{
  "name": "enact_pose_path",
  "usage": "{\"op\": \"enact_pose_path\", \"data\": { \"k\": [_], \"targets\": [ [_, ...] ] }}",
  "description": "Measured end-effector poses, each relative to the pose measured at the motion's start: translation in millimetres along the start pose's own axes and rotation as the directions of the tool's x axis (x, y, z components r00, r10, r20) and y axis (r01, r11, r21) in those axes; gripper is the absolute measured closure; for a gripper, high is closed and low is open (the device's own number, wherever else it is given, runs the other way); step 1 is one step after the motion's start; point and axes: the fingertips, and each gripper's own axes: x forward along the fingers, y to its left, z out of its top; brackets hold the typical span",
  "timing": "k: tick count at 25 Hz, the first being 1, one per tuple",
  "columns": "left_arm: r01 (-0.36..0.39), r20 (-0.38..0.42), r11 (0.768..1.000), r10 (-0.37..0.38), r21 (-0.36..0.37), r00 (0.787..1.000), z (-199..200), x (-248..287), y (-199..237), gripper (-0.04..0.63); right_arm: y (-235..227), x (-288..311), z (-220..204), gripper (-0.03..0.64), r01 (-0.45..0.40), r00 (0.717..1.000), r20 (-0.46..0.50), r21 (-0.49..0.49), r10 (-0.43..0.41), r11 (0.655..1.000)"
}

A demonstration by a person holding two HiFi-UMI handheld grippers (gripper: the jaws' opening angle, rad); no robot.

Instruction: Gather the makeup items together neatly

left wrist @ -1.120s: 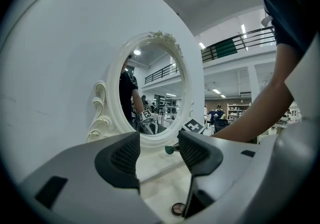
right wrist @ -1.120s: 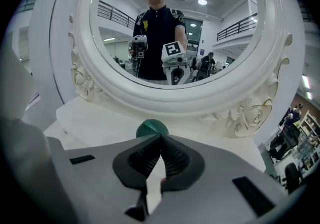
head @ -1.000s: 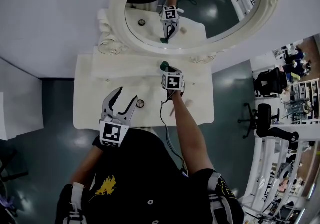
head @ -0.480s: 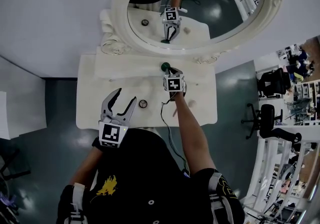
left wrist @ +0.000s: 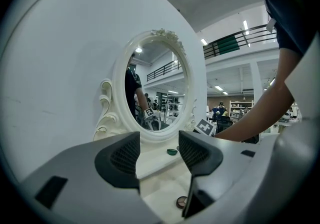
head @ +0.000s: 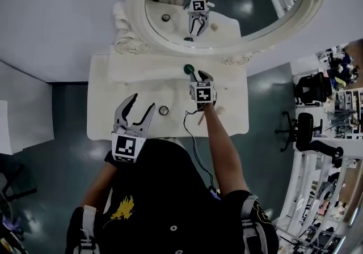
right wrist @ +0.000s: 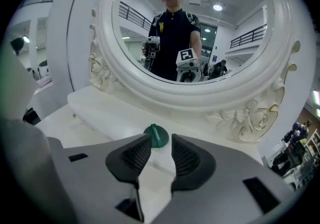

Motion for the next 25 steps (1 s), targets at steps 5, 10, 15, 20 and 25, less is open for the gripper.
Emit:
{"op": "enact_pose_path", "data": {
  "k": [5, 10, 15, 20, 25],
  "targets": [
    [-0.005, 0.002, 1.0, 0.005, 0.002, 1.0, 0.1, 0.5, 1.7, 0.344, -2.3, -20.3, -6.2, 0.473, 0.008, 0.999, 0.037, 0.024, -0.009, 1.0],
    [-0.005, 0.036, 1.0, 0.005, -0.003, 0.999, 3.5, 2.8, -0.9, 0.344, -5.7, -45.8, -22.4, 0.472, 0.035, 0.997, 0.07, 0.056, -0.039, 0.998],
    [0.007, -0.028, 1.0, -0.007, 0.016, 1.0, -1.9, 3.3, -5.1, 0.344, -26.3, -69.5, -57.2, 0.472, 0.087, 0.995, 0.042, 0.057, -0.09, 0.995],
    [0.049, -0.05, 0.999, -0.049, 0.012, 0.998, -1.3, 15.2, -15.7, 0.344, -62.3, -98.1, -101.4, 0.475, 0.177, 0.984, -0.02, 0.135, -0.176, 0.975],
    [0.133, -0.064, 0.991, -0.133, -0.011, 0.989, 2.1, 38.7, -39.0, 0.344, -78.7, -125.9, -128.8, 0.486, 0.196, 0.979, -0.072, 0.121, -0.189, 0.973]
  ]
}}
